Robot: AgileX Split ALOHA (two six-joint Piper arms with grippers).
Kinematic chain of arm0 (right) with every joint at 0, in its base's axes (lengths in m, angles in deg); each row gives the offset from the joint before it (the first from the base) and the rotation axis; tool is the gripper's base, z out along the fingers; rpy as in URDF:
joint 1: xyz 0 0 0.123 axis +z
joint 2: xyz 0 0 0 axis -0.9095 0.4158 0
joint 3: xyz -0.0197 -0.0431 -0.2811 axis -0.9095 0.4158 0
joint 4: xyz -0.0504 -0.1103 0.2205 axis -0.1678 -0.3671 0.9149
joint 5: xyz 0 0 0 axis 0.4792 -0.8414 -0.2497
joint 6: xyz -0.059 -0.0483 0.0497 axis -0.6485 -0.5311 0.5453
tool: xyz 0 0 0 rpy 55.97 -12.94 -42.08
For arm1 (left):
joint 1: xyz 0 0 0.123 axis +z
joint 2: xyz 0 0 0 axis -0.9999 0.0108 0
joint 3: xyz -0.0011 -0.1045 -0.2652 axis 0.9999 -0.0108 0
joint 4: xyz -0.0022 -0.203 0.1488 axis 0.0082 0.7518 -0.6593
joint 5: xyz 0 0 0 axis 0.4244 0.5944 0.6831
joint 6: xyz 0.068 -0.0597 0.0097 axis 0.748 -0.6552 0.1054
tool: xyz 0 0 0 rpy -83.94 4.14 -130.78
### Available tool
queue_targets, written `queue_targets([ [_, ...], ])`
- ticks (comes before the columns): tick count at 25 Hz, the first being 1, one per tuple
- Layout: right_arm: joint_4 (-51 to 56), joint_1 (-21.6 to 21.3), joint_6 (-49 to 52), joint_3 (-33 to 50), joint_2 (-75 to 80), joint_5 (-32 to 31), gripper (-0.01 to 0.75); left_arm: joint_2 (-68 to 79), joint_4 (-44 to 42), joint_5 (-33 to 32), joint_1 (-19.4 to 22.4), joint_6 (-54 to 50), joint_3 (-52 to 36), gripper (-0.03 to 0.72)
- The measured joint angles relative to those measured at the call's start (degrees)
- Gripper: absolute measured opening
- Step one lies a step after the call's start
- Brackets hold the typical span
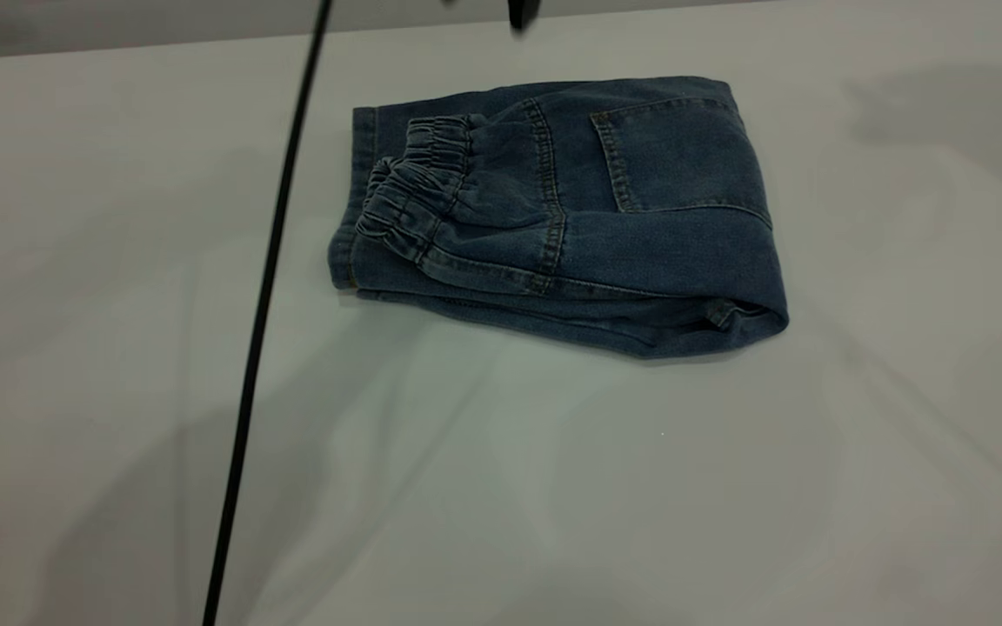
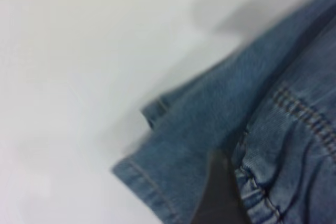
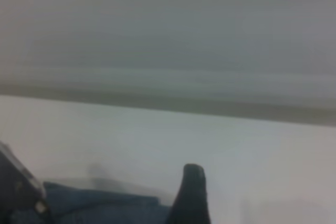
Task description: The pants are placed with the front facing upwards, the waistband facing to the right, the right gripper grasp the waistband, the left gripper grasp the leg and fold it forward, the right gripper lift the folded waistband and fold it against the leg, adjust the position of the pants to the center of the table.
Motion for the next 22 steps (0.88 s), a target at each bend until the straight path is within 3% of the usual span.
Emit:
queue_targets([
  [5,2.24,0.25,0.00,2.02,-5.41,0.07,0.573,-8.50,-0.15,-0.06,0.00,3.05,0.00,0.475],
  [12,7.72,0.25,-2.02,13.64,-17.17,0.01,0.571,-21.36,-3.61,-0.11,0.00,4.23,-1.06,0.475],
  [22,8.73,0.25,-3.15,29.88,-39.94,0.01,0.570,-44.17,-4.52,0.06,0.00,7.02,-20.08,0.475],
])
